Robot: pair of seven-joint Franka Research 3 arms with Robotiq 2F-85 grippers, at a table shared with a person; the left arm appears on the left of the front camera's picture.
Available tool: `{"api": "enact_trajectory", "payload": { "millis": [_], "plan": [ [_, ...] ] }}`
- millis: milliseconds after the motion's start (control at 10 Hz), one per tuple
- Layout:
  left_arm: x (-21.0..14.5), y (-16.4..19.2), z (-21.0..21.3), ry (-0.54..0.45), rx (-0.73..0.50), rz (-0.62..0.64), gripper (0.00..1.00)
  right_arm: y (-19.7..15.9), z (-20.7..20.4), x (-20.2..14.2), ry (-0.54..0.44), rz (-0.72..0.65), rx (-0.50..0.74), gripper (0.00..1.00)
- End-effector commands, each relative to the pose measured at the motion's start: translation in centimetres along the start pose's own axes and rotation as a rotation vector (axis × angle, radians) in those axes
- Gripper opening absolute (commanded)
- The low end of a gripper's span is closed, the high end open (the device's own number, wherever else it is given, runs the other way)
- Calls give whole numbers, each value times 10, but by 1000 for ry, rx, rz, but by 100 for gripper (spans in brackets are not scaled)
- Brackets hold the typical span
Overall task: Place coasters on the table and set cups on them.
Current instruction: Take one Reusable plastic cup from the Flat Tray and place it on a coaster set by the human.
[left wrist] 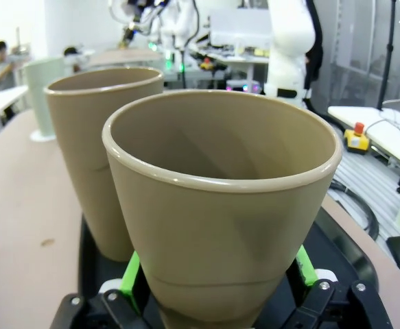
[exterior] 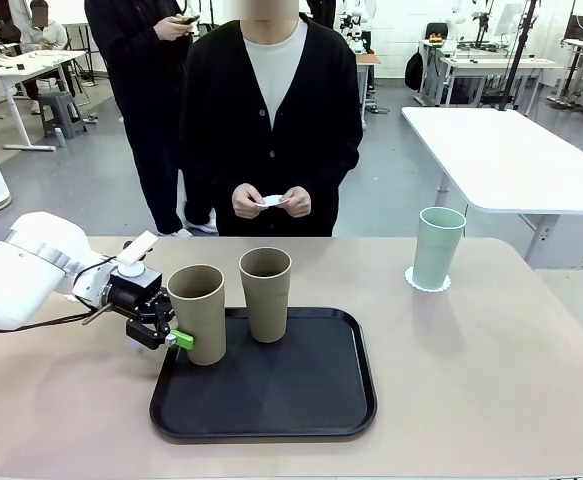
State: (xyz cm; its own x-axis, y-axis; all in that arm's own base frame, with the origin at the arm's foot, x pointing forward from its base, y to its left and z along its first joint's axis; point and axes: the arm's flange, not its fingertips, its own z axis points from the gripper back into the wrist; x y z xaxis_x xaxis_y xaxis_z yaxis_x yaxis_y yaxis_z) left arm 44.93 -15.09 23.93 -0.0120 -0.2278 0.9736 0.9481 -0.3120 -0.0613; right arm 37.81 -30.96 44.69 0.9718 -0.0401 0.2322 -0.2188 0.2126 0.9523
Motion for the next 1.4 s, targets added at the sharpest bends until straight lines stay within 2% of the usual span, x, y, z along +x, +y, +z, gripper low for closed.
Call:
{"api": "enact_trajectory", "payload": {
  "millis": [0,300,400,600,900,1100,1300],
  "plan": [
    [0,4,-2,-11,-30,-36,100,2,1,-1,0,-1,-3,100],
    [2,3,-1,-28,-43,-59,13,2,1,-1,0,-1,-3,100],
    [2,3,-1,-26,-43,-56,0,2,1,-1,0,-1,-3,100],
    [10,-4,5,-34,-25,-38,0,2,1,-1,0,-1,-3,100],
    [92,-50,36,4,104,26,0,2,1,-1,0,-1,-3,100],
    [149,-67,66,-33,152,51,0,2,1,-1,0,-1,-3,100],
    [187,-82,78,-17,204,58,0,2,1,-1,0,-1,-3,100]
  ]
}}
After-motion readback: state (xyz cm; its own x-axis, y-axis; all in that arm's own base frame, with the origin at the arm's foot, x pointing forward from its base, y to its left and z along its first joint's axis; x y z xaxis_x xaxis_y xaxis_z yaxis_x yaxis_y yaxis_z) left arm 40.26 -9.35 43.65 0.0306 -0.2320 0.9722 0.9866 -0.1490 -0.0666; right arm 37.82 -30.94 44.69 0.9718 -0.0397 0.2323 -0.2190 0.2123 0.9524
